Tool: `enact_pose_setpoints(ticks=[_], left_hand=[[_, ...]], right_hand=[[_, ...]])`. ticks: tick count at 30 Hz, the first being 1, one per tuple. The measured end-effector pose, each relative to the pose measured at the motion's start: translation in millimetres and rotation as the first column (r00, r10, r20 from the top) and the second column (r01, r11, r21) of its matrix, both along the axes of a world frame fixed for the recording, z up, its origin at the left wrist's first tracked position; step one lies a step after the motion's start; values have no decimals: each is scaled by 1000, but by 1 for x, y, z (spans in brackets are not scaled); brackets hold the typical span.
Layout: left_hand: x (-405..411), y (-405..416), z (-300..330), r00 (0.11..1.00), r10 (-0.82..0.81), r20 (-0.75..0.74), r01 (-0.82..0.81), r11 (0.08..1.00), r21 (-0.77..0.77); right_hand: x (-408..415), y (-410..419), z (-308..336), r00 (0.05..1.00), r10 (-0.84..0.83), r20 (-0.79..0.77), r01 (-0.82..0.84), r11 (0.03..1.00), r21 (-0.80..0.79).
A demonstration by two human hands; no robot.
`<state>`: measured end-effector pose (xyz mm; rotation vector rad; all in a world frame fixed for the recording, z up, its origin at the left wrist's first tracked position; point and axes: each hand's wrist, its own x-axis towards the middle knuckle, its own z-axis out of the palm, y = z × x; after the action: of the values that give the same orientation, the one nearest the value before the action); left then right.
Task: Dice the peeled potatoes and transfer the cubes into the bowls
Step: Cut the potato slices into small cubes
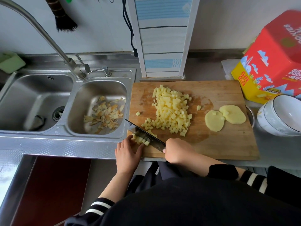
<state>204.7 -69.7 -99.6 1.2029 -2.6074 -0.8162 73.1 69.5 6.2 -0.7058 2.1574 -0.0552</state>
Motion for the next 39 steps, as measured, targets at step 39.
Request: enact_pose_setpoints(ticks=[39], left_hand=[[1, -2, 9, 997, 23, -74, -15, 995, 103]], right_hand=[[2, 5, 7, 999, 48, 18, -47, 998, -52]])
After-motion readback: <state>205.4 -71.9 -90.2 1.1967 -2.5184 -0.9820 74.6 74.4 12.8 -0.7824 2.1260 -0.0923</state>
